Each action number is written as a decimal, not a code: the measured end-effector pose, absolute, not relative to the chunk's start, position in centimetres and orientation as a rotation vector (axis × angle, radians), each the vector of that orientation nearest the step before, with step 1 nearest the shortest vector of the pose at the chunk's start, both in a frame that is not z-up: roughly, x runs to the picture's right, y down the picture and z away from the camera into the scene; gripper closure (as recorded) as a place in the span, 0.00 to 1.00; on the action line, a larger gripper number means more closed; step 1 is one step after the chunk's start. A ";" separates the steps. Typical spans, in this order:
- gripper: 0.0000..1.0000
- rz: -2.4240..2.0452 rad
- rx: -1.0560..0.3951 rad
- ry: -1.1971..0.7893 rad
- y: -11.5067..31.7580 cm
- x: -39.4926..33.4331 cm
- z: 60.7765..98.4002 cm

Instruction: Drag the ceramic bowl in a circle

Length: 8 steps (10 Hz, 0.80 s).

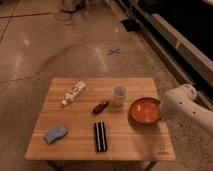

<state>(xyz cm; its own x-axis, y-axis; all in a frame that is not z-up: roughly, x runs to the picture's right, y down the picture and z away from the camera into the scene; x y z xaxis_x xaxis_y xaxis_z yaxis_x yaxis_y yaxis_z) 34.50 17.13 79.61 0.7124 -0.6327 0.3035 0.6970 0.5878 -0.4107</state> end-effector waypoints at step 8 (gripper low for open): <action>1.00 -1.028 -0.578 -0.252 24.7 32.1 71.5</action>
<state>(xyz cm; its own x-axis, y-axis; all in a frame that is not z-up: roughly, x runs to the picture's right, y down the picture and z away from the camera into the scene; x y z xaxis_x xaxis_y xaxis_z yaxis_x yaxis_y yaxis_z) 32.07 24.66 71.46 0.5043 -0.7321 0.4580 0.8609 0.3844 -0.3333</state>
